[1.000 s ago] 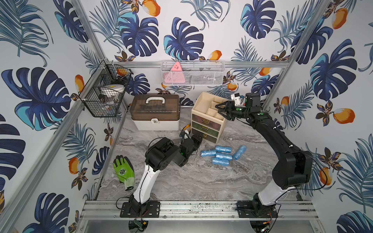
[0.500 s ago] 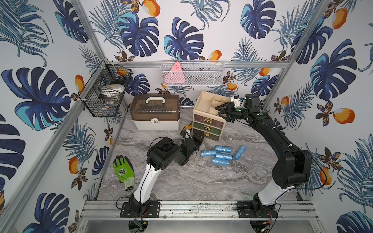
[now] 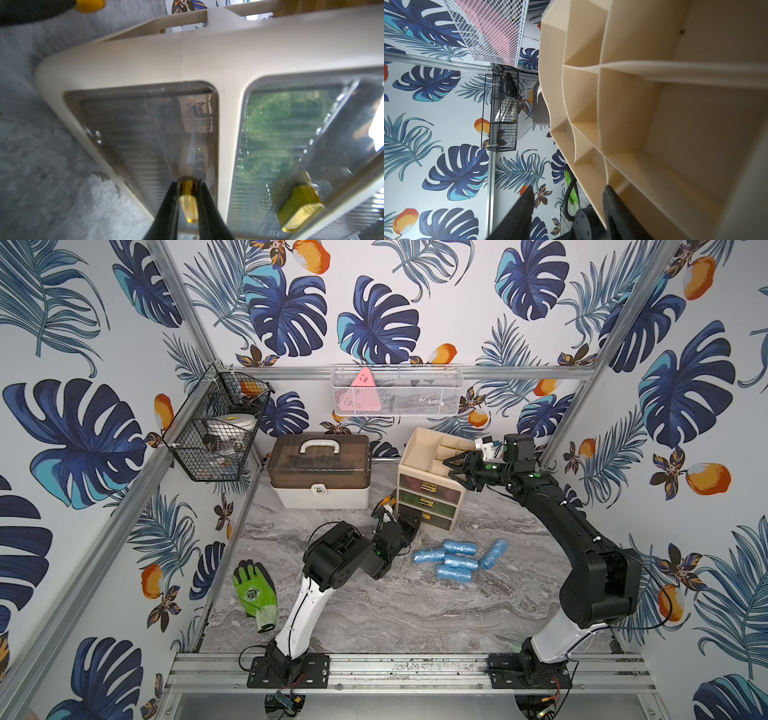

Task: Sort the rolls of trash bags by color and place them into the drawer
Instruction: Open the drawer in the storage box.

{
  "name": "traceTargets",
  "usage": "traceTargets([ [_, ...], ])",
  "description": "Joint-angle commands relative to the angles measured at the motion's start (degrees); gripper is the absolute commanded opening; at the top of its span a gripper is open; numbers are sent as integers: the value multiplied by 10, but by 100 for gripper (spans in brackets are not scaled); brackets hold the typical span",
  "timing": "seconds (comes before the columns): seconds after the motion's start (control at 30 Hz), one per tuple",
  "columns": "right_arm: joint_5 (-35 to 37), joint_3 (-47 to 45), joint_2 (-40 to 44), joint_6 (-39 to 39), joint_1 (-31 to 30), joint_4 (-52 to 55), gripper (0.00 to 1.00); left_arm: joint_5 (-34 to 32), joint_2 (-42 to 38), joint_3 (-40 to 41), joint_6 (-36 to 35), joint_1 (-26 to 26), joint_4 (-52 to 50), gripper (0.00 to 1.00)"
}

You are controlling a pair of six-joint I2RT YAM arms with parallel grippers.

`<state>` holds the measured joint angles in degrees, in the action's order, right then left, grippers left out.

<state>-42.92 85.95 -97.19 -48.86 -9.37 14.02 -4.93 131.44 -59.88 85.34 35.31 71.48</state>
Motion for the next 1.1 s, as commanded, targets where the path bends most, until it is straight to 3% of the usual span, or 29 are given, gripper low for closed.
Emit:
traceTargets([
  [0.0, 20, -5, -7, -3, -1, 52, 56, -3, -6, -3, -9, -1, 21, 20],
  [0.23, 24, -7, -7, -4, -1, 51, 56, -9, -7, 9, -3, -1, 28, 14],
  [0.67, 28, 5, -21, -5, -1, 51, 56, -22, -38, 82, 10, 1, 64, 13],
  [1.07, 50, -6, -15, -21, -3, 40, 55, -27, -40, 99, 16, 35, 69, 13],
])
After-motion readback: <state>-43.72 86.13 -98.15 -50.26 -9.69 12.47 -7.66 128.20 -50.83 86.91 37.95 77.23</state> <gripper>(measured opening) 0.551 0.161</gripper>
